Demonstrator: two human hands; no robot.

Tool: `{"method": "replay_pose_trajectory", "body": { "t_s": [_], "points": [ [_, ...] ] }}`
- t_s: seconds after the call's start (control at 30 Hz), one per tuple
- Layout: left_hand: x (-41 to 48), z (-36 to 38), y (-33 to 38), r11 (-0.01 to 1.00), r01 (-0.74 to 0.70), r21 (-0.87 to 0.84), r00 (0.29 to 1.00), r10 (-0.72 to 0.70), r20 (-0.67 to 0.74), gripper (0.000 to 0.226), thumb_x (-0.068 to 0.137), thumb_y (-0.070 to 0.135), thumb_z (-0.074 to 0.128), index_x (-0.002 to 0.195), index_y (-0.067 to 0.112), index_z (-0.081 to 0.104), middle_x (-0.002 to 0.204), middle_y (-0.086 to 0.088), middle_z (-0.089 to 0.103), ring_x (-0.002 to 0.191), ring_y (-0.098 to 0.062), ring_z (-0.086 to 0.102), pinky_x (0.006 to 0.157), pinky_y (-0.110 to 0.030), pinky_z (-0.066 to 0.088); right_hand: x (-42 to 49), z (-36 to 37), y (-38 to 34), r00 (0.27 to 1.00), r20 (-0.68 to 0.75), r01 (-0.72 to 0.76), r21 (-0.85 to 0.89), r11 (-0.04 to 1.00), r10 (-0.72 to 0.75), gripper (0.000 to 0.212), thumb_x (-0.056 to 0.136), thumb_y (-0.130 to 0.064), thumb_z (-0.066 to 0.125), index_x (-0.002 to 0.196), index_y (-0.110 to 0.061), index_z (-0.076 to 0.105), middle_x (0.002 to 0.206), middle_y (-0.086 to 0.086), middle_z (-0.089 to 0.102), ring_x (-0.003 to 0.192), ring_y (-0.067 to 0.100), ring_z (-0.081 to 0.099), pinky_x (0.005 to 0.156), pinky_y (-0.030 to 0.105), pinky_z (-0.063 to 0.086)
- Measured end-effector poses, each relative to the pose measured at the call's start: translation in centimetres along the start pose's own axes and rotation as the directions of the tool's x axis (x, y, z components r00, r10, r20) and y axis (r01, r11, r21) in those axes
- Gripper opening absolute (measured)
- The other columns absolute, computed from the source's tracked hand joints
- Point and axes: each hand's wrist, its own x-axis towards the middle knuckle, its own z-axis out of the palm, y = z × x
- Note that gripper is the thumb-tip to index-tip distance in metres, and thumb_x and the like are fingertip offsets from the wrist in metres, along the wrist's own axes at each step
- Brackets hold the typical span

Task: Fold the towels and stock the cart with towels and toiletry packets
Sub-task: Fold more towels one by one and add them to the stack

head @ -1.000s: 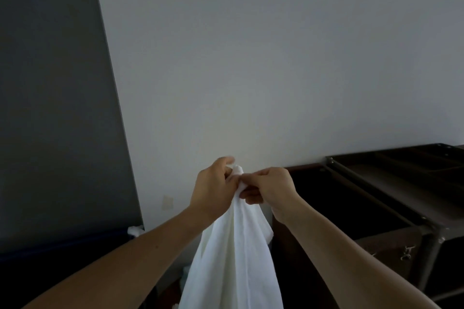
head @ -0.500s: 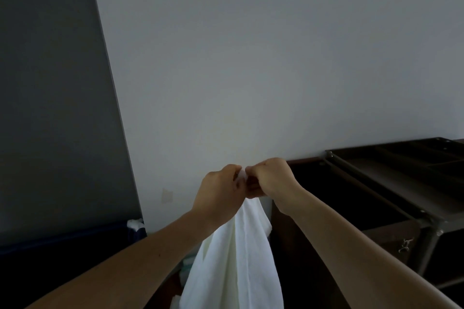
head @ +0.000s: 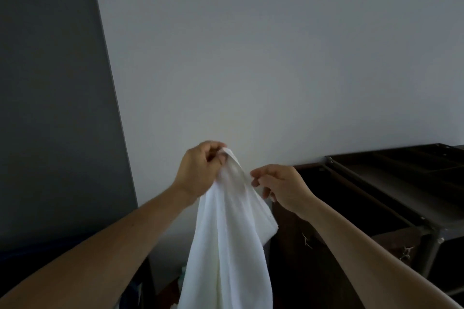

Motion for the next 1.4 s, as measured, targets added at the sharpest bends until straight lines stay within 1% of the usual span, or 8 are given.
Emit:
{"method": "replay_pose_trajectory", "body": {
  "t_s": [0.23, 0.47, 0.57, 0.67, 0.83, 1.0, 1.17, 1.4],
  "points": [
    [4.3, -3.8, 4.0, 0.975, -0.088, -0.205, 0.974, 0.041, -0.222, 0.016, 0.097, 0.012, 0.058, 0.11, 0.016, 0.067, 0.098, 0.003, 0.068, 0.087, -0.007, 0.061, 0.082, -0.02, 0.049, -1.5, -3.1, 5.3, 0.977, 0.034, 0.204, -0.428, 0.88, -0.209, 0.038, 0.086, -0.025, 0.074, 0.118, -0.042, 0.062, 0.143, -0.023, 0.029, 0.132, 0.003, 0.03, 0.109, 0.029, 0.033],
    [6.0, -5.2, 4.4, 0.955, -0.133, -0.265, 0.957, 0.054, -0.286, 0.015, 0.097, 0.015, 0.059, 0.105, 0.023, 0.069, 0.097, 0.011, 0.068, 0.089, -0.001, 0.062, 0.085, -0.022, 0.051, -2.1, -2.7, 9.6, 0.979, 0.158, 0.192, -0.514, 0.836, -0.127, 0.046, 0.085, -0.043, 0.074, 0.129, -0.042, 0.059, 0.152, -0.028, 0.017, 0.137, -0.001, 0.021, 0.114, 0.032, 0.029],
    [6.8, -6.9, 3.6, 0.943, -0.136, -0.303, 0.966, 0.058, -0.252, 0.017, 0.096, 0.017, 0.06, 0.099, 0.03, 0.07, 0.095, 0.015, 0.07, 0.092, -0.001, 0.064, 0.084, -0.022, 0.052, -1.6, -3.6, 9.2, 0.987, 0.136, 0.142, -0.468, 0.872, -0.088, 0.032, 0.088, -0.049, 0.066, 0.119, -0.048, 0.055, 0.126, -0.026, 0.05, 0.111, -0.007, 0.053, 0.094, 0.025, 0.052],
    [7.7, -8.9, 2.0, 0.951, -0.111, -0.29, 0.96, 0.028, -0.277, 0.018, 0.096, 0.015, 0.06, 0.096, 0.031, 0.069, 0.098, 0.011, 0.069, 0.093, -0.004, 0.063, 0.082, -0.02, 0.049, -0.7, -5.4, 6.5, 0.984, 0.108, 0.18, -0.517, 0.837, -0.145, 0.008, 0.093, -0.053, 0.058, 0.087, -0.054, 0.052, 0.082, -0.024, 0.062, 0.073, -0.006, 0.059, 0.059, 0.019, 0.044],
    [8.5, -12.8, -1.1, 0.998, 0.003, -0.069, 0.927, -0.029, -0.374, 0.014, 0.098, 0.021, 0.057, 0.107, 0.024, 0.067, 0.097, 0.014, 0.064, 0.085, 0.0, 0.058, 0.067, -0.011, 0.044, 2.5, -10.5, -3.3, 0.94, -0.075, 0.238, -0.555, 0.797, -0.333, 0.024, 0.091, -0.045, 0.065, 0.071, -0.04, 0.055, 0.06, -0.022, 0.06, 0.053, -0.002, 0.052, 0.054, 0.029, 0.036],
    [9.0, -14.9, -1.6, 0.996, 0.082, 0.024, 0.866, -0.059, -0.496, 0.02, 0.098, 0.022, 0.047, 0.109, 0.019, 0.063, 0.106, -0.002, 0.066, 0.092, -0.018, 0.06, 0.075, -0.031, 0.048, 4.8, -9.8, -11.1, 0.89, -0.135, 0.308, -0.528, 0.792, -0.436, 0.024, 0.094, -0.042, 0.062, 0.08, -0.026, 0.05, 0.059, -0.008, 0.061, 0.047, 0.002, 0.059, 0.05, 0.025, 0.039],
    [7.4, -15.1, -3.7, 0.983, 0.17, 0.064, 0.859, -0.116, -0.5, 0.03, 0.094, 0.015, 0.039, 0.102, 0.006, 0.066, 0.081, -0.003, 0.057, 0.077, -0.019, 0.051, 0.056, -0.031, 0.039, 5.4, -8.2, -13.7, 0.905, -0.114, 0.302, -0.507, 0.807, -0.409, 0.02, 0.094, -0.036, 0.064, 0.086, -0.027, 0.049, 0.079, -0.001, 0.06, 0.058, 0.015, 0.058, 0.055, 0.028, 0.042],
    [6.2, -14.0, -3.3, 0.989, 0.148, -0.004, 0.734, -0.113, -0.67, 0.032, 0.102, 0.019, 0.031, 0.12, 0.006, 0.054, 0.107, -0.004, 0.055, 0.095, -0.02, 0.051, 0.081, -0.031, 0.038, 5.3, -6.5, -13.7, 0.899, -0.22, 0.305, -0.311, 0.9, -0.38, 0.016, 0.1, -0.03, 0.056, 0.112, -0.024, 0.047, 0.098, -0.006, 0.059, 0.046, 0.01, 0.059, 0.048, 0.027, 0.052]
  ]
}}
